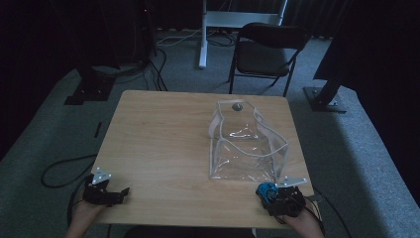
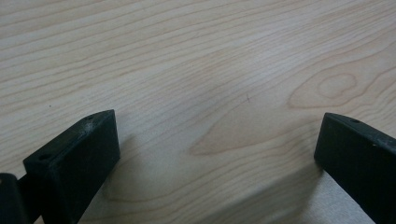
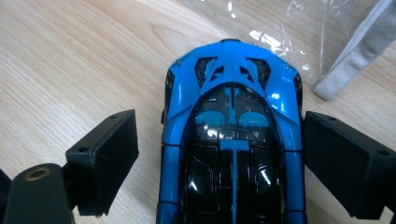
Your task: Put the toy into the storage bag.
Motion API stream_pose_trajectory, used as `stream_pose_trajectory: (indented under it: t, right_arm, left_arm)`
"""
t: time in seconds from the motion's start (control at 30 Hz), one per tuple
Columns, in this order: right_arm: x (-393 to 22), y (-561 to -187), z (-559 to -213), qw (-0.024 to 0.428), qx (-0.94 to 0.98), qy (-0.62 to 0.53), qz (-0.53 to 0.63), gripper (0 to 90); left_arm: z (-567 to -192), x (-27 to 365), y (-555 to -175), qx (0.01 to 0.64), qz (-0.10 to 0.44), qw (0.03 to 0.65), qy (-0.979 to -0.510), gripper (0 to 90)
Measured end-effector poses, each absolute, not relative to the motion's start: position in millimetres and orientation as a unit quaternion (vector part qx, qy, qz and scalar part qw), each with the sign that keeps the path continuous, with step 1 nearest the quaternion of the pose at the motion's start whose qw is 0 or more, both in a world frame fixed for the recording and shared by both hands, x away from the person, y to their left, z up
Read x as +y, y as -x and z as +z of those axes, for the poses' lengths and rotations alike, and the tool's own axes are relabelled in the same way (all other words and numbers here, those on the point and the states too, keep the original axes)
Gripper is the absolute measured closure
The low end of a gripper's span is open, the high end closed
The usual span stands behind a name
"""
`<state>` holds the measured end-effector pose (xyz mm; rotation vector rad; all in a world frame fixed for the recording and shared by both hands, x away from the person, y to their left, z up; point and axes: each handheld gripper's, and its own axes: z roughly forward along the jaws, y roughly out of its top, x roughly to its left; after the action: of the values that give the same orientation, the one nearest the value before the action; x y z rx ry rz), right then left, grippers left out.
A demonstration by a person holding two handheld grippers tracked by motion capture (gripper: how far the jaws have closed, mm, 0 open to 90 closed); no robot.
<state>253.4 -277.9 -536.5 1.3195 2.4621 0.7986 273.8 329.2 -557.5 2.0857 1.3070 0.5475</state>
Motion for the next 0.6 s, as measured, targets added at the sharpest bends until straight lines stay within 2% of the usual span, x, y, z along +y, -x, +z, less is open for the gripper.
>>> stream_pose_trajectory:
  t: [0.6]
  right_arm:
    - [-269.7,-259.3,-541.3,0.117,0.862,-0.441,0.222,13.5]
  left_arm:
    - [-558.2,329.0,-280.2,0.491,0.210,0.310,-0.786,0.7]
